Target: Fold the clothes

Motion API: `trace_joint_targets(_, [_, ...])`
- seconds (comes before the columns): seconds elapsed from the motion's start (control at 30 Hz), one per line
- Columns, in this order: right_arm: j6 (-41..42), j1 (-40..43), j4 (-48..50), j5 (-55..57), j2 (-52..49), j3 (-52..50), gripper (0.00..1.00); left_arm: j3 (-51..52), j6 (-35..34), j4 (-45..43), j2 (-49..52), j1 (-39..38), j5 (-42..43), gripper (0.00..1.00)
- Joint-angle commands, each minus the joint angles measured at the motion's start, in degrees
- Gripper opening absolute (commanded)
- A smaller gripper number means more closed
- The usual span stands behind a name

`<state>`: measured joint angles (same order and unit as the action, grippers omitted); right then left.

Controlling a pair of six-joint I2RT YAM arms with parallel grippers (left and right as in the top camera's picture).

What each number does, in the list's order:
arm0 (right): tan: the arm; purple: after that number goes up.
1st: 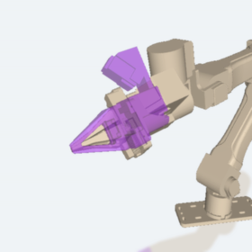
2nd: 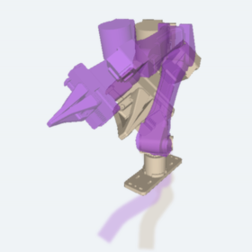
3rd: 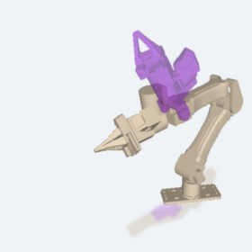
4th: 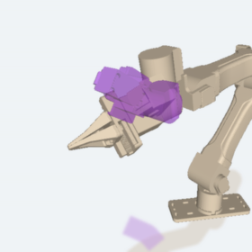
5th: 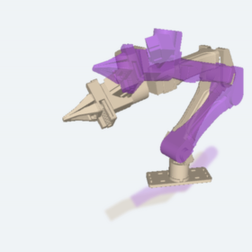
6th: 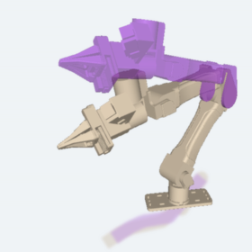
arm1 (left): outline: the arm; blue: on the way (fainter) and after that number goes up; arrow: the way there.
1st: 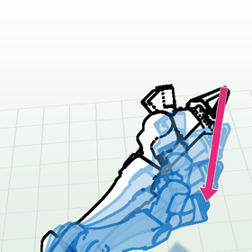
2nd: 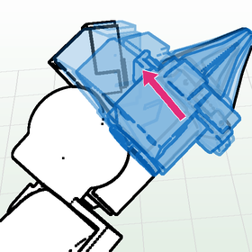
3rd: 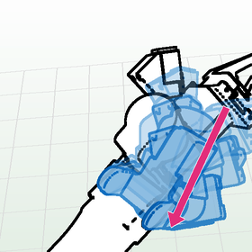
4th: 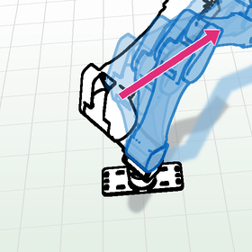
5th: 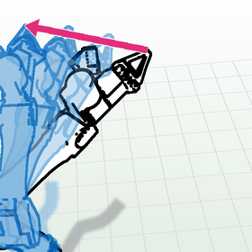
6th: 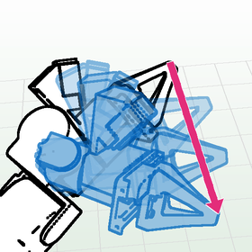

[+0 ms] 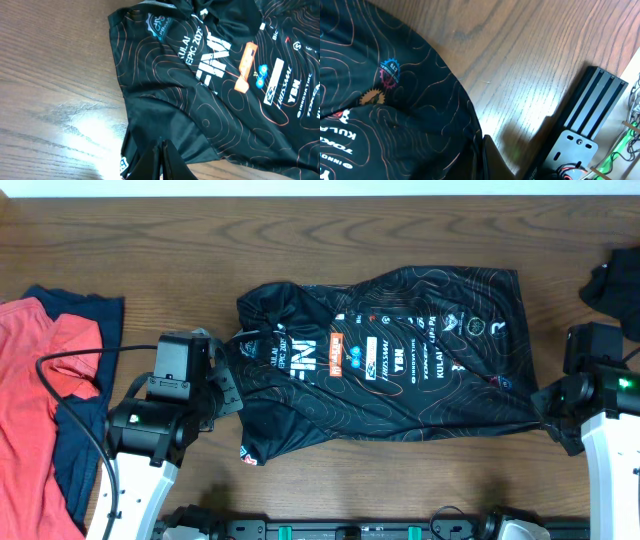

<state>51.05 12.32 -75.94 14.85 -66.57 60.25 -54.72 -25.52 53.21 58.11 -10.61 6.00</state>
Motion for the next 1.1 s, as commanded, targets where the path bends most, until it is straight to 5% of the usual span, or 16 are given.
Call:
trace_joint_targets(0.0, [-2.4,0.4,0.5,1.3,0.7,-0.1,0.66,0.3,-0.1,-0.4,0.0,-0.2,-0.7,0.06])
trace_joint_targets(0.03, [-3.4,0.4,0.9,1.2,0.7,-0.1,0.99,0.3,-0.1,-0.7,0.0,-0.1,-0.7,0.06])
trace_joint_targets(0.47, [-28.1,-0.4,14.8,-12.7,-2.6,3.7,0.91,0.2,2.5,-13.8,12.7,-0.2,1.2,0.12])
trace_joint_targets(0.63, [-33.1,-3.7,17.7,-13.7,-12.2,3.9,0.95,-3.6,4.9,-19.0,23.1,-0.2,5.9,0.3])
trace_joint_targets(1.07, [-34.5,-13.6,19.5,-13.1,-37.1,23.6,0.91,-22.6,4.9,-18.8,33.8,-4.5,6.8,0.33])
